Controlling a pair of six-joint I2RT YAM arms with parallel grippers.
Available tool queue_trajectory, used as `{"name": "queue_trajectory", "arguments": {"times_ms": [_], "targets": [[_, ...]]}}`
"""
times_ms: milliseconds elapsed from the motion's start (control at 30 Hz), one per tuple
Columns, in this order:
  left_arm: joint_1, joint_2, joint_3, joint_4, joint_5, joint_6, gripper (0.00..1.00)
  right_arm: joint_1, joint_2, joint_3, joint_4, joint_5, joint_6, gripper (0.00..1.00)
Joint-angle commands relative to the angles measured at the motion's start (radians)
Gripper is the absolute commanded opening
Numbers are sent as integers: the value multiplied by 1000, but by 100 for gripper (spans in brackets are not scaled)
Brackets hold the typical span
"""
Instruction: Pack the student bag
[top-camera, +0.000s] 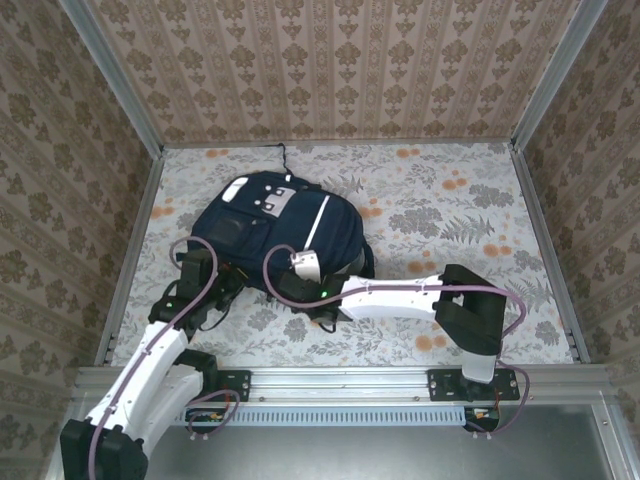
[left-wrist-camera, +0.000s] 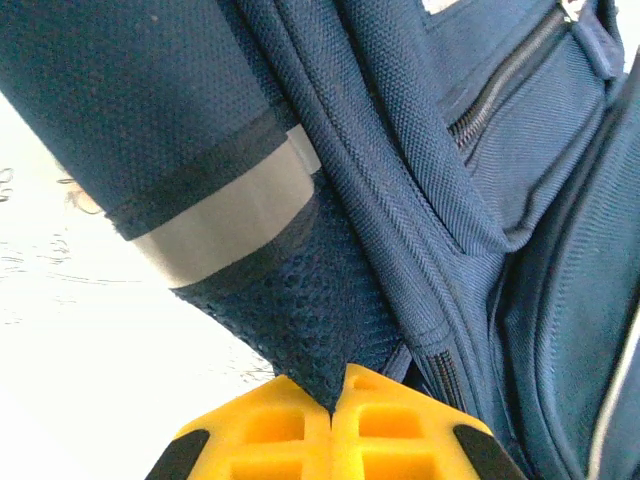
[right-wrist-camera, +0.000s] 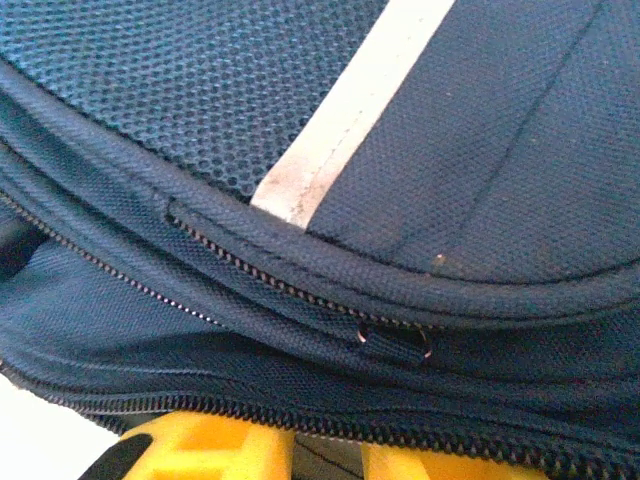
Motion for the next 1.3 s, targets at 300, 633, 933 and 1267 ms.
{"name": "queue_trajectory", "arguments": {"times_ms": [300, 633, 933, 1267], "targets": [[-177, 69, 121, 48, -150, -127, 0, 17, -174, -18, -207, 77, 28, 38], [-179, 95, 132, 65, -139, -124, 0, 146, -71, 71, -151, -21, 150, 31], [-179, 86, 141, 50, -134, -114, 0, 137, 125, 272, -195, -37, 152, 27], [-179, 54, 134, 34, -135, -123, 0, 85, 171, 272, -140, -31, 178, 44]]}}
